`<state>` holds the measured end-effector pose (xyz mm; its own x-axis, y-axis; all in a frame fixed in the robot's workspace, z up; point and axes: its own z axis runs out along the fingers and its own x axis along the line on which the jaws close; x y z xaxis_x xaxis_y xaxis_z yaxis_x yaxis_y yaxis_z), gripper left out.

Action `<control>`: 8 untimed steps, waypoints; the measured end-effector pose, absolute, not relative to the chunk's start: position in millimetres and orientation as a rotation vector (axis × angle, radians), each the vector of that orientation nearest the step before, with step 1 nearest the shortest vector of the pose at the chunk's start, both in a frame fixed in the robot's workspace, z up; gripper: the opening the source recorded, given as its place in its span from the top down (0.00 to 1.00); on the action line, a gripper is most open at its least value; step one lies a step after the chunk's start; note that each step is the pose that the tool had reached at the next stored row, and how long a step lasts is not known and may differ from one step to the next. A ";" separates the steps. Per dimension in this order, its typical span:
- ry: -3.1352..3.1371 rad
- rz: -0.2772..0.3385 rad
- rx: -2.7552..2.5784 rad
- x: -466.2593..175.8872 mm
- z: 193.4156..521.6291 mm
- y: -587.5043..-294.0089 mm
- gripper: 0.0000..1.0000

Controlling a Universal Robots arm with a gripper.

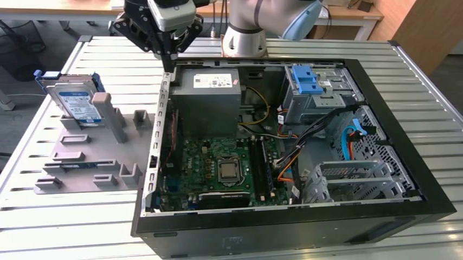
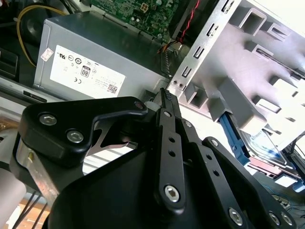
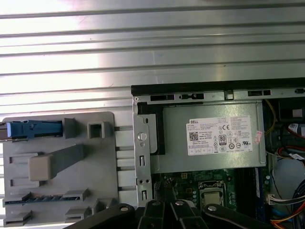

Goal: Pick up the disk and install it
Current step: 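Reach for the disk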

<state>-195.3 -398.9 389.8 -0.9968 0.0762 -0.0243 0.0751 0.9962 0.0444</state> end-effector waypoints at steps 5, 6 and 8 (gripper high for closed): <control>3.113 0.068 0.118 -196.9 389.7 -398.9 0.89; 3.113 0.068 0.118 -197.3 389.7 -398.9 0.89; 3.113 0.068 0.118 -197.8 389.7 -398.9 0.89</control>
